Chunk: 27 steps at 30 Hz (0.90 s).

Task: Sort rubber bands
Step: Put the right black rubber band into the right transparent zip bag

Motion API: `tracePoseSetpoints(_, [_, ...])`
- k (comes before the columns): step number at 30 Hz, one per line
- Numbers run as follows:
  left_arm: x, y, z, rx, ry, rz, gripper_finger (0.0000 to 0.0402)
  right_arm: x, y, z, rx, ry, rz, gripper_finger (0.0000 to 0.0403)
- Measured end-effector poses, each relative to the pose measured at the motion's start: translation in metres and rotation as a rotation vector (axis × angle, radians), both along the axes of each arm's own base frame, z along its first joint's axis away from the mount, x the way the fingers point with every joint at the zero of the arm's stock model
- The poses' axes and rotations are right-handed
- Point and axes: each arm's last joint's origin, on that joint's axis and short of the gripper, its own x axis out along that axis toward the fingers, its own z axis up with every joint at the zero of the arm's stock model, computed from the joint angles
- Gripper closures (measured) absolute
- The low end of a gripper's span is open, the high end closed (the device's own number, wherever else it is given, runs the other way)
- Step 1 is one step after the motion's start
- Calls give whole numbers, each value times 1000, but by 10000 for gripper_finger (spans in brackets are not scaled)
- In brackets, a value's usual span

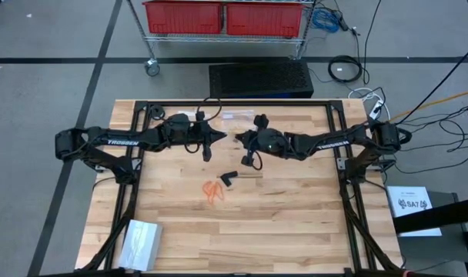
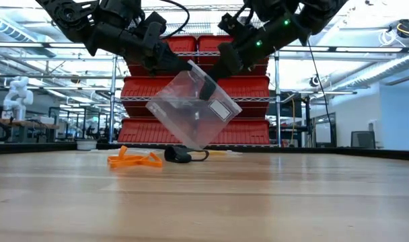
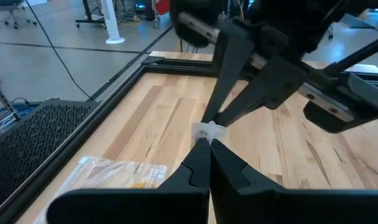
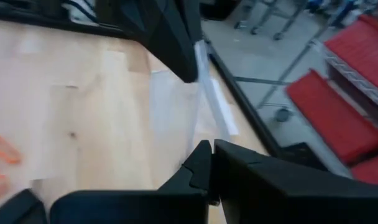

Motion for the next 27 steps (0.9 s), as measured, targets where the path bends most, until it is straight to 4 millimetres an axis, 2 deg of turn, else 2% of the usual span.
tracePoseSetpoints(10, [4, 1, -6, -3, 9, 0, 402, 1, -5, 0, 177, -53, 170, 393])
tracePoseSetpoints(20, [10, 3, -10, -20, -17, 7, 402, -3, -12, 2, 243, -53, 133, 292])
tracePoseSetpoints(22, [10, 3, -10, -20, -17, 7, 402, -3, -12, 9, 250, -20, 128, 275])
tracePoseSetpoints(27, [10, 4, -9, -16, -28, 11, 402, -3, -12, 41, 270, 70, 116, 256])
